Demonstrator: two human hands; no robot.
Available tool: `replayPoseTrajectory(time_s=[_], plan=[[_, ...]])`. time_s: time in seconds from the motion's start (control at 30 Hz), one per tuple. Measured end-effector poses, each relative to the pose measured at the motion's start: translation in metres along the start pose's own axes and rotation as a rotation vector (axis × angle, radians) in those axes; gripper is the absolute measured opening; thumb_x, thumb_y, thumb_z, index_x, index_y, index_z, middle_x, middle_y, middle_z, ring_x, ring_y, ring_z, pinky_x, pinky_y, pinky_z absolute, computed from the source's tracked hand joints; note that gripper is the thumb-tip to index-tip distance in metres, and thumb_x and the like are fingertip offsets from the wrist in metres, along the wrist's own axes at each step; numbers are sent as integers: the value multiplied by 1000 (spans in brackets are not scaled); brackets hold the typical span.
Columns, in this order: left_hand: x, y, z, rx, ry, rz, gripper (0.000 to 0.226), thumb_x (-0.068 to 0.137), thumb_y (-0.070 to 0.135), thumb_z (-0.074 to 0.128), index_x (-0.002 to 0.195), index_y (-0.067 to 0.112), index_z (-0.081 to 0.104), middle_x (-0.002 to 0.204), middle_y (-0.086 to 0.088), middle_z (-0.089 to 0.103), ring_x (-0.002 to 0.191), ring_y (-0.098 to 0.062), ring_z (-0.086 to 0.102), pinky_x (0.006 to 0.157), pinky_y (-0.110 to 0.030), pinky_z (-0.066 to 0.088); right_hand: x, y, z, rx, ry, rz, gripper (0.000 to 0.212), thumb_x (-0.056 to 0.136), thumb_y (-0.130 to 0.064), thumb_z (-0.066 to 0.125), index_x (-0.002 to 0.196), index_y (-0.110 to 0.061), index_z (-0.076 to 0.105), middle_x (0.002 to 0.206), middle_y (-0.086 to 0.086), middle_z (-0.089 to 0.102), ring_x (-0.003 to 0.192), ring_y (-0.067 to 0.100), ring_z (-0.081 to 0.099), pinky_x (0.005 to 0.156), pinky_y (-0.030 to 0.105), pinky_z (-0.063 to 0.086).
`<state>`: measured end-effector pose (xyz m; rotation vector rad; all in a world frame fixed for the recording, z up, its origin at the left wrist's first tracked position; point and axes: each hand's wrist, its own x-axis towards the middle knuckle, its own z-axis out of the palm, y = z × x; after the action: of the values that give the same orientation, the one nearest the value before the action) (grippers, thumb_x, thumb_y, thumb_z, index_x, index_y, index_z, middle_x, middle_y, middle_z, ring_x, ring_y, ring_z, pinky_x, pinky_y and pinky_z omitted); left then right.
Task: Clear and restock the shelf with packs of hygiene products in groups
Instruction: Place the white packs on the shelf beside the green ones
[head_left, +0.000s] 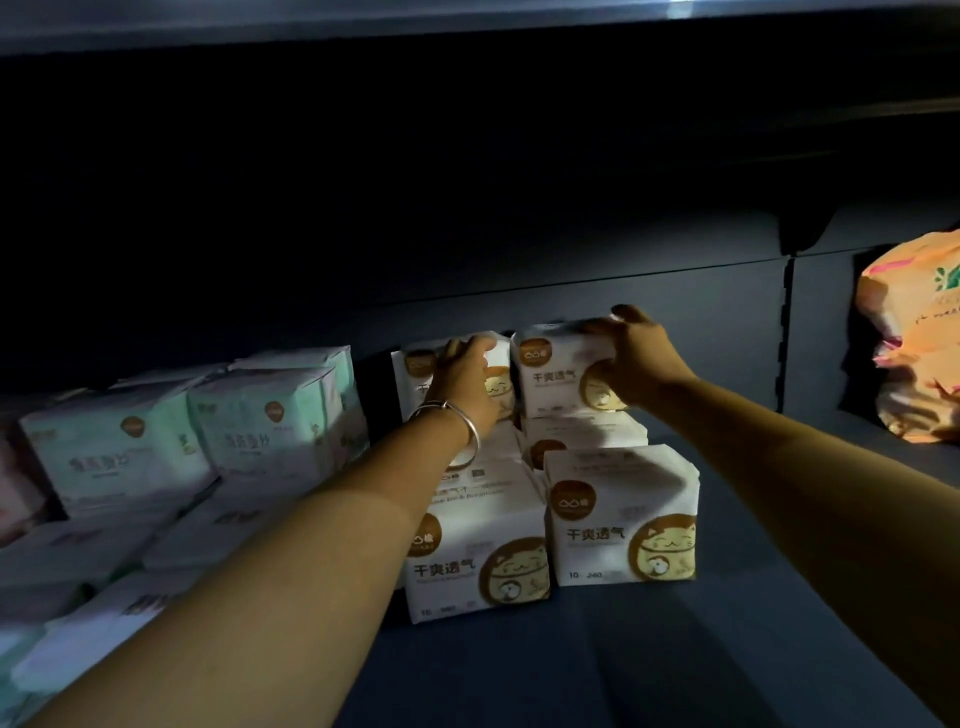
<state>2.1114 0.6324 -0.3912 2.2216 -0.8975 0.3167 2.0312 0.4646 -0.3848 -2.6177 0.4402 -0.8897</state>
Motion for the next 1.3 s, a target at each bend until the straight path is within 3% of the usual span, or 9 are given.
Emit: replayPoseTrajectory(time_s=[0.17,0.3,0.4,0.47,0.63,0.8,0.97,1.13,1.3], plan=[[-3,-7,3,28,-16,3,70,83,-8,54,142,22,30,131,-10,44,117,-25,48,97,-33,46,6,-11,23,199,-58,36,57,93,3,46,142,-26,41,154,8,19,137,29,31,110,30,29],[-6,-8,2,39,-8,-19,71,86,-8,52,143,26,28,132,-7,43,121,-23,45,100,-35,44,0,-17,18,-26,-119,69,76,91,1,47,149,-36,15,158,6,-15,145,37,-2,117,51,17],[-13,-3,-3,153,-26,8,70,86,-7,51,144,23,28,139,-9,39,128,-28,41,105,-39,41,-15,-26,11,-234,-42,-13,80,93,-2,44,150,-35,-1,157,5,-21,144,33,-15,118,52,1],[-21,-1,-8,241,-44,44,66,85,-7,50,142,20,32,139,-11,38,130,-30,39,106,-41,39,-28,-31,6,-352,-10,-131,73,94,-5,41,151,-31,4,159,6,-14,146,30,-12,118,47,-1],[-61,10,-24,408,-83,69,52,91,5,46,140,21,38,137,-9,39,126,-31,39,106,-42,35,-78,-53,-13,-447,-94,-274,48,94,-14,43,141,-21,42,158,5,17,146,25,8,117,39,10],[-131,33,-42,537,-68,96,40,95,33,47,132,18,46,137,-8,42,123,-29,42,102,-37,36,-154,-74,-37,-403,-112,-268,43,95,-21,42,138,-19,47,154,7,26,142,26,19,112,37,17],[-237,42,-33,418,97,217,31,94,34,48,117,15,56,127,-8,49,121,-27,40,96,-37,29,-263,-71,-35,-275,13,-313,41,87,-15,48,127,-9,55,147,8,39,132,33,34,100,41,26],[-346,29,7,327,165,386,28,83,34,43,90,11,59,94,-11,58,92,-20,41,75,-33,25,-372,-42,-3,-185,94,-387,40,73,-22,38,99,-6,64,114,16,61,100,38,54,76,42,43],[-434,-2,72,340,-70,411,23,83,35,46,84,14,56,83,-4,55,81,-21,45,71,-29,25,-461,0,41,-149,-92,-373,26,70,-15,45,88,-5,61,85,14,57,76,35,53,60,40,46]])
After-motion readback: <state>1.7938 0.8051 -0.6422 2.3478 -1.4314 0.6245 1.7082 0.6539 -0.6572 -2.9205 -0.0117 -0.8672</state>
